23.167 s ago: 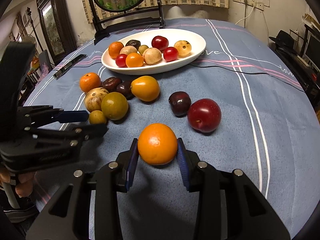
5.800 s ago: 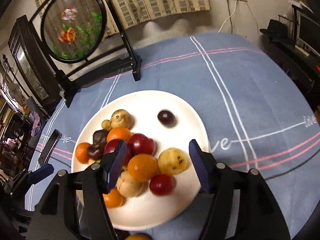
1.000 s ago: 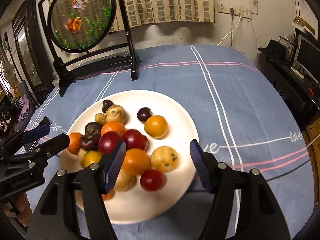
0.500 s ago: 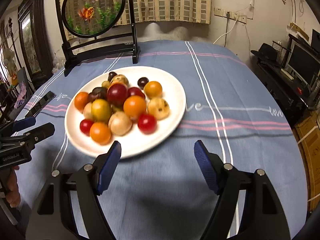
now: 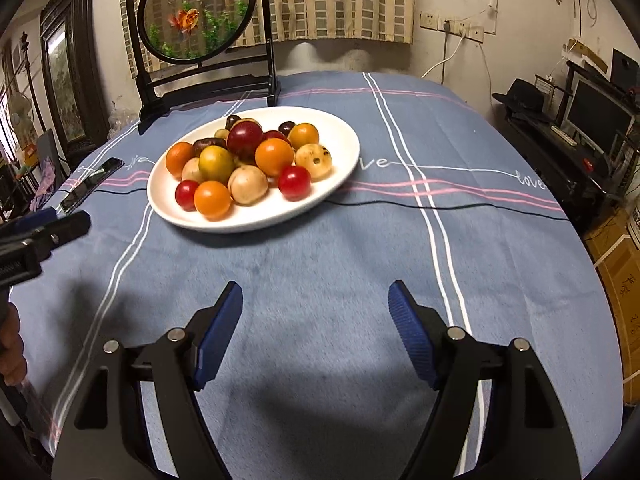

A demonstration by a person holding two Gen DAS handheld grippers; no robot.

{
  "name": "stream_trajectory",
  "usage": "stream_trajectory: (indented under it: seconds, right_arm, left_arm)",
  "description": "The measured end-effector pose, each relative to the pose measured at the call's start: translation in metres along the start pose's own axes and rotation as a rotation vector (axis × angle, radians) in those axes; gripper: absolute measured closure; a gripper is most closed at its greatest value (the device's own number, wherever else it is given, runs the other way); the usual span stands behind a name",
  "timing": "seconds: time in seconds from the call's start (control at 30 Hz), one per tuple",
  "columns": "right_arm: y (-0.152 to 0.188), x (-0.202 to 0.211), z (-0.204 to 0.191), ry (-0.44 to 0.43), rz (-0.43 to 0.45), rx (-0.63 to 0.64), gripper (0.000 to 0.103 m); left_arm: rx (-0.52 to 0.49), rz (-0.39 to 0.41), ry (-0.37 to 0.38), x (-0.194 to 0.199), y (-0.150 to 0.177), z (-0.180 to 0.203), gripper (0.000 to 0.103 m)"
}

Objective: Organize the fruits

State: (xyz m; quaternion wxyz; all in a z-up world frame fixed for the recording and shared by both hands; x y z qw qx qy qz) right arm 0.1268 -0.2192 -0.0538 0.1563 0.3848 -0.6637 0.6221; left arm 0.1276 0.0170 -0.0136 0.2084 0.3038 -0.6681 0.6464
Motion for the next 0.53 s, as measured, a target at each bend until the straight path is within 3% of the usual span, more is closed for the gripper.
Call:
stream_trajectory:
  seconds: [0.53]
  right_arm:
    - [0.008,-0.003,0.019,0.015,-0.017,-0.043,0.027]
  left_arm:
    - [-0.014,-0.034,0.002,-0.009,0.006,0.001,0.002]
Point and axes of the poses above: each gripper's, at about its wrist camera, not at the fingertips, and x roughly against the way its jaws point, z to its right, y to its underside, the point moved 4 cm from there along -x, roughly the way its jaws point, and after that the axes turned 10 degrees about -y, right-handed, at the moved point
